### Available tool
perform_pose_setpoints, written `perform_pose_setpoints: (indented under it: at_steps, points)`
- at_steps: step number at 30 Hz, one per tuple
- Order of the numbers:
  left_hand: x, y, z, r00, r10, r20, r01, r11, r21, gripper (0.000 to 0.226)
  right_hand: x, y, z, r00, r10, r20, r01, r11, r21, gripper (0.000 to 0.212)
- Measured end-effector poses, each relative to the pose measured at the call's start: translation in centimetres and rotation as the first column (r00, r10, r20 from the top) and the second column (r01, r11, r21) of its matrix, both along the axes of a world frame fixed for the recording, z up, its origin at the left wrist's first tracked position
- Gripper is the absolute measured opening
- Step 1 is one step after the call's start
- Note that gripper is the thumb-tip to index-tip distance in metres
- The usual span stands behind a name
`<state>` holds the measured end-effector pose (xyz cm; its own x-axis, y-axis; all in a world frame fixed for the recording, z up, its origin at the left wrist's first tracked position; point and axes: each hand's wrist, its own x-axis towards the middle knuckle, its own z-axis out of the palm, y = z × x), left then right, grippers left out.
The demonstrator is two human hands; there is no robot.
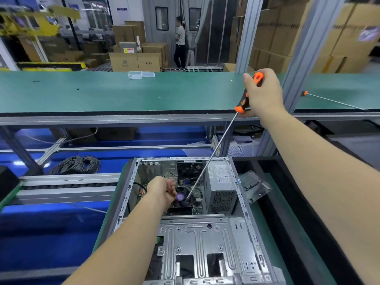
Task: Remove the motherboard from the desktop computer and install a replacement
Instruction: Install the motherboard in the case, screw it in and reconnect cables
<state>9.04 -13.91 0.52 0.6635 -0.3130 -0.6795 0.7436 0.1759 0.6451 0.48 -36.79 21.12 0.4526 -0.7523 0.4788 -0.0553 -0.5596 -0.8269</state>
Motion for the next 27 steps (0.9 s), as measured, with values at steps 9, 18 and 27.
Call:
perform_pose_setpoints:
  at_steps: [9,18,27]
  points:
    - [-4.3,-5.2,3.6,0.981,-0.194,-0.012,0.190,0.971,-0.146,0.026,-2.5,-3.4,-4.7,0.999,-0.005,-0.053,0.018,0.967,0.253,0.036]
    - [-10.4,-18.0,4.8,0.914,-0.397,0.089,0.397,0.918,0.015,0.025,-8.4,-8.8,-16.9,0.972,0.039,-0.230,0.069,0.894,0.444,0.043]
    - [-11.6,-26.7,-0.2,0.940,-0.341,-0.024,0.342,0.936,0.086,0.028,-10.4,-12.4,-24.3,0.926,0.053,-0.374,0.137,0.876,0.463,0.033]
